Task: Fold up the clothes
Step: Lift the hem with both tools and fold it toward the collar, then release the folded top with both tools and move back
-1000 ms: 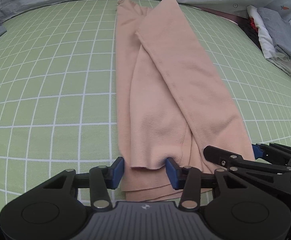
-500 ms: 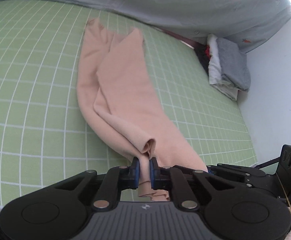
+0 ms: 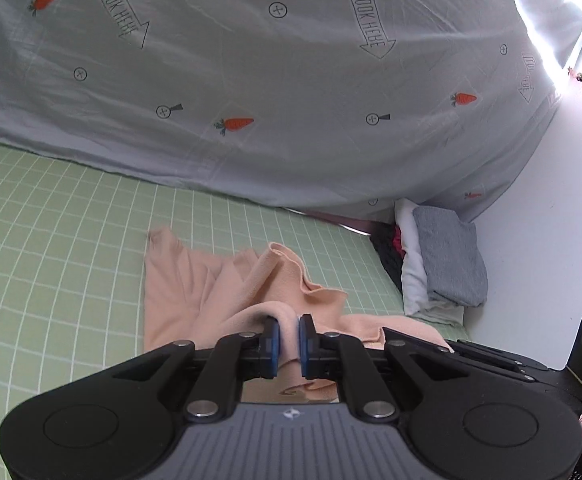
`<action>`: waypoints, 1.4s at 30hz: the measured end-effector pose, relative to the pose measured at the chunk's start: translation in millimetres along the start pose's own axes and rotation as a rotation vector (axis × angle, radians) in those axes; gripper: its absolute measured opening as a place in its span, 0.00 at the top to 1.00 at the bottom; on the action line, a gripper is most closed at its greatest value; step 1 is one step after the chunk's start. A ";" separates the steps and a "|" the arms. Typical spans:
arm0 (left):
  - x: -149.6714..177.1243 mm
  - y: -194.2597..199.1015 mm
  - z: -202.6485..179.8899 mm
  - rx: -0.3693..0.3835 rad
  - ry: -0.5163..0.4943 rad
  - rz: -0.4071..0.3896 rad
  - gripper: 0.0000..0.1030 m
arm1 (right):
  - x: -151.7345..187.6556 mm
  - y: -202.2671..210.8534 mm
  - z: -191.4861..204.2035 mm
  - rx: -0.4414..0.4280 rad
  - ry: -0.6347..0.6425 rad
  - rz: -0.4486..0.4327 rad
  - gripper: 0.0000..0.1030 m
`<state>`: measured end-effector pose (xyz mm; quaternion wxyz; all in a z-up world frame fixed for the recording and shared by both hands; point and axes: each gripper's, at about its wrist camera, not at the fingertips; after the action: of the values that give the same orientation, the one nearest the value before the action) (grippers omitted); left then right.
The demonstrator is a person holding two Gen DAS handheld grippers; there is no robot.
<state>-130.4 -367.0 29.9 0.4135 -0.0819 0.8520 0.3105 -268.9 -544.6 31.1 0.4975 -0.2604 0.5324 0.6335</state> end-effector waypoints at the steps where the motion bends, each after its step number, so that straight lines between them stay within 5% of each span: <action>1: -6.0 -5.6 1.5 -0.004 -0.005 -0.008 0.90 | -6.0 -7.2 -1.6 0.003 0.011 -0.010 0.87; 11: -38.5 -92.0 34.2 -0.073 0.010 0.010 0.90 | -32.5 -93.9 -26.0 0.086 0.087 0.004 0.87; 20: -8.4 -185.5 94.1 -0.208 0.097 0.181 0.90 | 16.8 -202.2 -59.8 0.205 0.064 0.207 0.86; 25: 7.8 -205.2 113.7 -0.247 0.153 0.232 0.90 | 47.0 -228.8 -68.9 0.251 0.012 0.273 0.84; 31: -1.0 -207.3 115.0 -0.259 0.152 0.232 0.86 | 34.2 -235.8 -74.4 0.255 -0.030 0.299 0.79; 32: -4.2 -205.5 113.2 -0.266 0.144 0.223 0.80 | 29.7 -235.7 -75.8 0.254 -0.036 0.296 0.77; 34: -13.6 -194.2 106.9 -0.306 0.118 0.165 0.46 | 19.2 -231.1 -76.5 0.267 -0.038 0.266 0.61; 35: -17.6 -186.6 104.2 -0.329 0.107 0.128 0.19 | 13.0 -225.4 -75.0 0.292 -0.025 0.233 0.48; 36: -20.1 -177.2 102.8 -0.337 0.100 0.086 0.14 | 6.9 -218.8 -72.9 0.322 -0.007 0.196 0.24; 37: -21.4 -169.9 102.7 -0.340 0.099 0.070 0.14 | 0.8 -212.2 -70.9 0.351 0.011 0.158 0.16; 42: -8.1 -152.4 105.9 -0.414 0.101 0.118 0.11 | -2.9 -185.1 -71.0 0.366 -0.008 0.131 0.16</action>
<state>4.4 -425.7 -83.6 0.3256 -0.1306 0.7930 0.4980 -114.0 -623.3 -64.4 0.4964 -0.1279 0.6525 0.5582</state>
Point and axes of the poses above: each gripper's, at about its wrist camera, not at the fingertips, and y roughly against the way its jaws point, z to its left, x to its underside, and after that the axes turned 8 degrees about -z, right-handed
